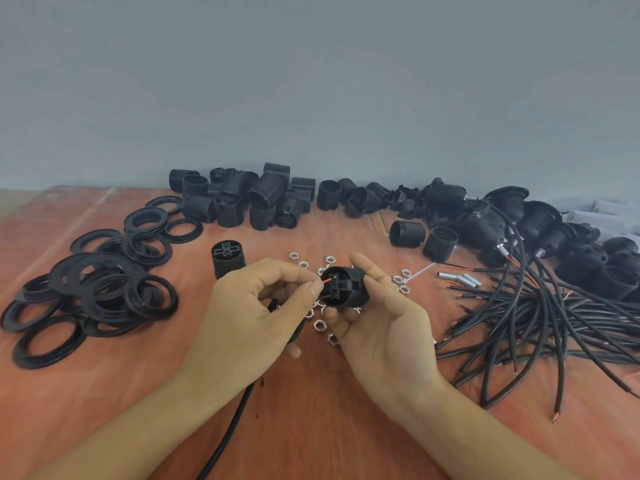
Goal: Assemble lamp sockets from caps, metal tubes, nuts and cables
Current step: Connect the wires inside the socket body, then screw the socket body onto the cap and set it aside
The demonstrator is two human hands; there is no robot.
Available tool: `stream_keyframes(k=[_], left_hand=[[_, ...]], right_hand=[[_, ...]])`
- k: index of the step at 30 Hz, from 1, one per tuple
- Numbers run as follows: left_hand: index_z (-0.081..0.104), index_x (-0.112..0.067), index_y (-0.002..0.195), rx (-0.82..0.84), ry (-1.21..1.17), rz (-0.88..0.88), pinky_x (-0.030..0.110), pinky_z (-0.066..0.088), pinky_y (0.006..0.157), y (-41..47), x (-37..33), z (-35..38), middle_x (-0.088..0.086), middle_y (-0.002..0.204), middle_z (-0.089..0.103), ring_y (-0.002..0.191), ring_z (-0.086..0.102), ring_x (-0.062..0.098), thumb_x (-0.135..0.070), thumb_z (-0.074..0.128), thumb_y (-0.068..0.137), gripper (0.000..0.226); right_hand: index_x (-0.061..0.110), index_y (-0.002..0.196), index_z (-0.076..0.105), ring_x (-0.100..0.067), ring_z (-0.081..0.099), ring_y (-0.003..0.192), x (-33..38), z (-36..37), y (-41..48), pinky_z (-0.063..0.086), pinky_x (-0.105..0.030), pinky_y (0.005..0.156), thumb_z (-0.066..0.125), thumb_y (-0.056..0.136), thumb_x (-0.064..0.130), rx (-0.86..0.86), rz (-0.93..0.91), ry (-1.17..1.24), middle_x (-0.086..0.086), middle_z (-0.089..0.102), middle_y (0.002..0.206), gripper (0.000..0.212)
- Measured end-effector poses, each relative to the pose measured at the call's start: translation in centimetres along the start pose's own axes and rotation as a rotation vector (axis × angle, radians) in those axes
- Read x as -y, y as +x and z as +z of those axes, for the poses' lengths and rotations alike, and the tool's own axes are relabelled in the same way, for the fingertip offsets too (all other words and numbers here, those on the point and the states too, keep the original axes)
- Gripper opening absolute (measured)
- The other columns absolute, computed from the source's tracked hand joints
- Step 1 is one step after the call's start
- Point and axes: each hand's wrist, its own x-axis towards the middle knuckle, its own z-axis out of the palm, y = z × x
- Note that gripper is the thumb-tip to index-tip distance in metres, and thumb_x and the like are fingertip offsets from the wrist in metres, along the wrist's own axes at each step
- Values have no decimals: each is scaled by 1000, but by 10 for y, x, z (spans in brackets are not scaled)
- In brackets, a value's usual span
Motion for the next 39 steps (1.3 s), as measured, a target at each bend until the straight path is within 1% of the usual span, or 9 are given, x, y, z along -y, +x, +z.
stream_keyframes(k=[13, 16, 20, 23, 25, 28, 32, 36, 39], left_hand=[[72, -29, 80, -41, 162, 95, 37, 47, 31, -1, 2, -2, -4, 69, 61, 46, 61, 15, -21, 71, 84, 9], [72, -28, 80, -46, 198, 122, 35, 47, 32, 1, 2, -3, -6, 70, 62, 47, 62, 15, -21, 70, 83, 8], [72, -28, 82, -32, 277, 155, 33, 52, 45, 2, 4, -5, -16, 74, 63, 64, 63, 12, -23, 69, 82, 5], [72, -29, 83, -31, 262, 137, 34, 52, 46, 3, 7, -4, -16, 72, 64, 62, 62, 12, -21, 71, 83, 8], [72, -29, 83, -51, 202, 133, 35, 51, 39, 3, 6, -4, -7, 68, 64, 56, 61, 13, -26, 71, 83, 3], [73, -31, 83, -60, 89, 107, 28, 47, 32, 3, 3, -4, -3, 63, 62, 45, 58, 10, -40, 65, 79, 13], [73, -28, 81, -18, 108, 115, 28, 48, 33, 2, 2, -4, -5, 61, 61, 43, 57, 12, -38, 63, 81, 14], [71, -23, 80, -24, 164, 177, 9, 43, 48, 3, 0, -3, -15, 62, 63, 48, 57, 2, -31, 63, 85, 12], [71, -21, 79, -44, 209, 214, 6, 39, 55, 3, 1, -4, -16, 65, 64, 58, 59, 3, -25, 67, 90, 13]], right_hand=[[14, 108, 69, -16, 63, 79, -4, -3, -3, 54, -26, 65, 54, 81, 17, 55, -189, -234, -7, 66, 94, 31], [18, 109, 68, -15, 63, 84, -5, -3, -3, 54, -26, 70, 61, 88, 17, 46, -253, -351, -4, 67, 96, 22], [25, 113, 67, -18, 61, 95, -8, -3, -5, 50, -39, 89, 61, 93, 26, 35, -341, -559, -1, 67, 104, 21], [25, 117, 65, -13, 63, 94, -7, -2, -7, 53, -30, 88, 59, 92, 20, 61, -402, -634, 1, 68, 102, 26], [25, 118, 65, -13, 64, 94, -4, 0, -8, 54, -32, 89, 58, 94, 21, 65, -427, -662, 1, 69, 101, 25], [24, 119, 65, -18, 63, 96, -2, 1, -8, 54, -37, 92, 57, 93, 26, 47, -439, -667, -9, 67, 106, 27], [21, 120, 64, -19, 63, 99, -2, 1, -8, 52, -38, 95, 54, 88, 24, 30, -423, -668, -13, 66, 112, 33], [23, 120, 65, -22, 64, 103, -3, 0, -8, 53, -36, 95, 55, 86, 27, 46, -420, -661, -12, 67, 113, 35], [23, 121, 64, -14, 64, 94, -4, 0, -8, 54, -26, 85, 55, 88, 23, 79, -439, -658, -10, 68, 106, 35]])
